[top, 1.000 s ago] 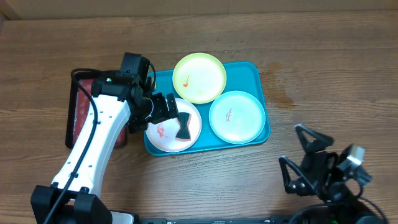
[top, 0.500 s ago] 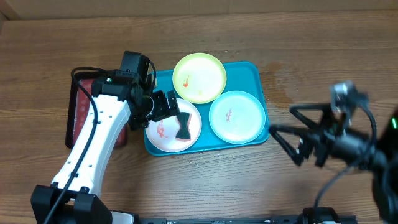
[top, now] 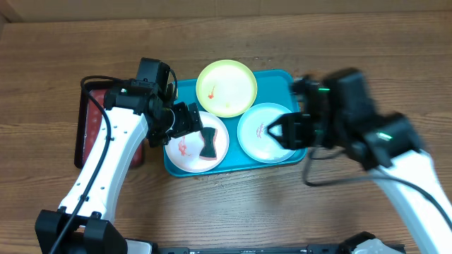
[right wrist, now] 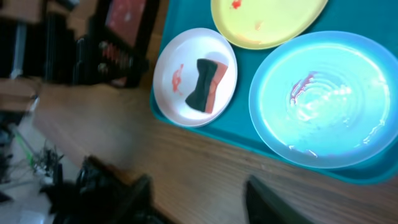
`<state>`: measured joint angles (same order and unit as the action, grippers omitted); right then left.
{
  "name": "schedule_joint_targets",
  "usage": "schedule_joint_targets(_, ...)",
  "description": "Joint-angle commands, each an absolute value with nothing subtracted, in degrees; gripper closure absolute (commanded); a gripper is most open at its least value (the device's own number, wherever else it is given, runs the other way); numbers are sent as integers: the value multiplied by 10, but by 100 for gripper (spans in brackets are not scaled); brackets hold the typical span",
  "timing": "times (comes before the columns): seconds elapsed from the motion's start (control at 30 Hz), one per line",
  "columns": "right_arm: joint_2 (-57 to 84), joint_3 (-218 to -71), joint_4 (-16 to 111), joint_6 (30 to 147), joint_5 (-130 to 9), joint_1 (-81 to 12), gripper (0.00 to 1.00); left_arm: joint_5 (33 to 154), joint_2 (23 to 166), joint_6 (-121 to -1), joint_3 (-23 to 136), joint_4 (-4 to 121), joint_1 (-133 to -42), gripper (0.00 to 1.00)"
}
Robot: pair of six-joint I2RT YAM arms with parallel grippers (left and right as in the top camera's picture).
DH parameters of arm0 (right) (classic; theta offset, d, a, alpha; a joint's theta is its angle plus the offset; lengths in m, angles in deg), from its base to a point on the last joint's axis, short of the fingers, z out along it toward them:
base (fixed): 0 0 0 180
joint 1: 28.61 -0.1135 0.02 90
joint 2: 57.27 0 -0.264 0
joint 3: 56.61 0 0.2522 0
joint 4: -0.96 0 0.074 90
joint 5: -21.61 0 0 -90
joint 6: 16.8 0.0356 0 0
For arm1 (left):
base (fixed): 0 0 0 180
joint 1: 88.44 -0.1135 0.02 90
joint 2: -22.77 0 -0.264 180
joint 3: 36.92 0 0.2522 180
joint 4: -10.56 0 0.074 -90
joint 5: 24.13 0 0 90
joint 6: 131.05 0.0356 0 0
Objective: Clean dirty plates on tray and stack at the side
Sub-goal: 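Move the right gripper to the white plate's right rim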
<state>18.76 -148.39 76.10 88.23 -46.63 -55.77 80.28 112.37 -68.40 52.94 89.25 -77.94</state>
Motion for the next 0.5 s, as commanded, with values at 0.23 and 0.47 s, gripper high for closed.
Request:
schedule_joint_targets(0.23,393,-1495,653,988,-638,-668,34,780,1128,-685,530,897,-776,25)
schedule_joint_targets(0.47,457,-1495,605,988,-593,-672,56,743,1128,-695,530,892,-776,36)
